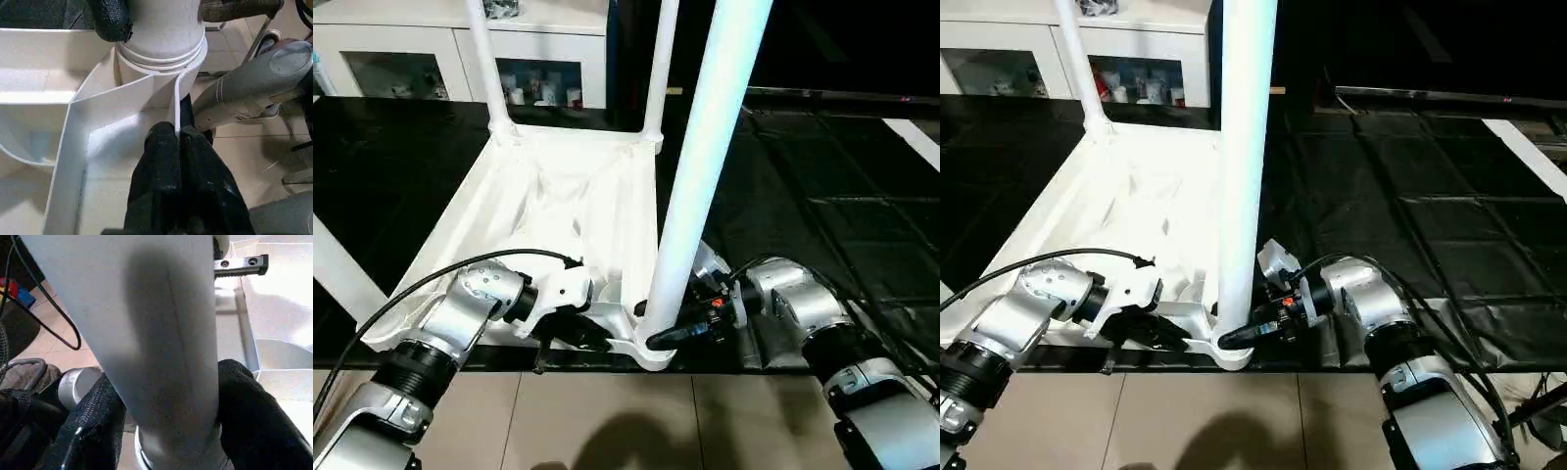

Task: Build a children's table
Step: Rotate leg to tighten

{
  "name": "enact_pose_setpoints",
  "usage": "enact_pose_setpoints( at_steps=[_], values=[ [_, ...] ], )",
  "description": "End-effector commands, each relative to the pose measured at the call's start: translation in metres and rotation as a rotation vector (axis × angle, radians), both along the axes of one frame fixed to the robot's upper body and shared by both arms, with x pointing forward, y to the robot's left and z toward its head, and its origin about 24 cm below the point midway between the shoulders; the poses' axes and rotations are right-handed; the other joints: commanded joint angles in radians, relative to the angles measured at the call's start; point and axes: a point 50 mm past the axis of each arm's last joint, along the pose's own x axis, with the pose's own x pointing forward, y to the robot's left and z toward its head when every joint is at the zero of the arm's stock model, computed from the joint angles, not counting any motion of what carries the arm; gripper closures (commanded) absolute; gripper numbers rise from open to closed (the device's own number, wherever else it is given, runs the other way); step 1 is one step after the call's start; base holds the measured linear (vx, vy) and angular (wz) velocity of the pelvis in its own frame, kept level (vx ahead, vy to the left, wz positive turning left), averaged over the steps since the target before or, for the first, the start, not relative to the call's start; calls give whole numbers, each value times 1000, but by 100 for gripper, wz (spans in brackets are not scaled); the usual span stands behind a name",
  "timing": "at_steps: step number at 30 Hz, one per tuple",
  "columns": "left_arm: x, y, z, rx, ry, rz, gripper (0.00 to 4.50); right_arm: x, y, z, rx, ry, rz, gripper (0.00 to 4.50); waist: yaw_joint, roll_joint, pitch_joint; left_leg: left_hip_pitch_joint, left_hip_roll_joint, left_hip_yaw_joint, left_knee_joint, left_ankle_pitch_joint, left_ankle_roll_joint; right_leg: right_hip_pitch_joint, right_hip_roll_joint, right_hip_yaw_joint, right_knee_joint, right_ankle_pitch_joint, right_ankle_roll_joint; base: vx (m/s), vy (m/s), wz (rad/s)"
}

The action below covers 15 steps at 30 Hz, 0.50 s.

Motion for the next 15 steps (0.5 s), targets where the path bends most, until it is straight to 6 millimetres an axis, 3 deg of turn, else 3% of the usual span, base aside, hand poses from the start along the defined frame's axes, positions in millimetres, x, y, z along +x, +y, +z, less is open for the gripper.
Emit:
enact_pose_setpoints(
  at_steps=[1, 2, 5, 7, 8, 9, 10, 11, 13, 15],
  values=[
    [-3, -9, -8, 13, 46, -20, 450, -1, 2, 1, 21, 29, 8, 218, -7, 11, -55, 5, 37, -5, -68, -199, 30, 46, -67, 63, -76, -135, -232, 0, 0, 0],
    [1, -10, -8, 10, 68, 44, 450, 0, 3, -1, 44, 48, -38, 220, -10, 6, -55, 6, 37, -3, -68, -198, 30, 43, -65, 64, -75, -136, -233, 0, 0, 0],
    [7, -11, -9, 7, 70, 116, 450, 2, 6, -4, 53, 55, -115, 223, -9, 5, -51, 7, 36, -3, -69, -207, 24, 43, -67, 66, -81, -185, -223, 0, 0, 0],
    [20, -18, -6, -40, 40, 252, 450, 8, 14, -11, 19, 45, -268, 224, -17, 3, -47, 2, 33, -6, -74, -218, 10, 44, -65, 66, -88, -262, -189, 0, 0, 0],
    [25, -20, -5, -53, 24, 310, 450, 11, 18, -13, 13, 46, -328, 225, -20, 2, -45, 6, 31, -7, -75, -237, -1, 42, -69, 66, -96, -325, -168, 0, 0, 0],
    [29, -23, -5, -64, 12, 359, 450, 12, 22, -15, 10, 47, -374, 227, -20, 2, -45, 6, 31, -7, -75, -237, -1, 42, -69, 66, -96, -325, -168, 0, 0, 0],
    [34, -26, -4, -82, 4, 414, 450, 14, 28, -17, 4, 46, -434, 227, -30, 1, -47, 1, 29, -12, -76, -232, -15, 45, -72, 65, -99, -363, -145, 0, 0, 0],
    [34, -26, -4, -82, 4, 414, 450, 14, 28, -17, 4, 46, -434, 233, -40, -2, -48, -5, 28, -14, -77, -227, -14, 49, -70, 63, -98, -355, -140, 0, 0, 0],
    [43, -34, -2, -117, -5, 524, 450, 18, 41, -21, -30, 38, -543, 236, -51, 4, -47, -3, 27, -13, -75, -228, -5, 44, -68, 64, -100, -335, -149, 0, 0, 0],
    [46, -37, -1, -129, -6, 562, 450, 20, 46, -23, -44, 33, -583, 240, -58, 1, -49, -3, 25, -13, -74, -230, -4, 44, -67, 64, -100, -332, -154, 0, 0, 0]
  ],
)
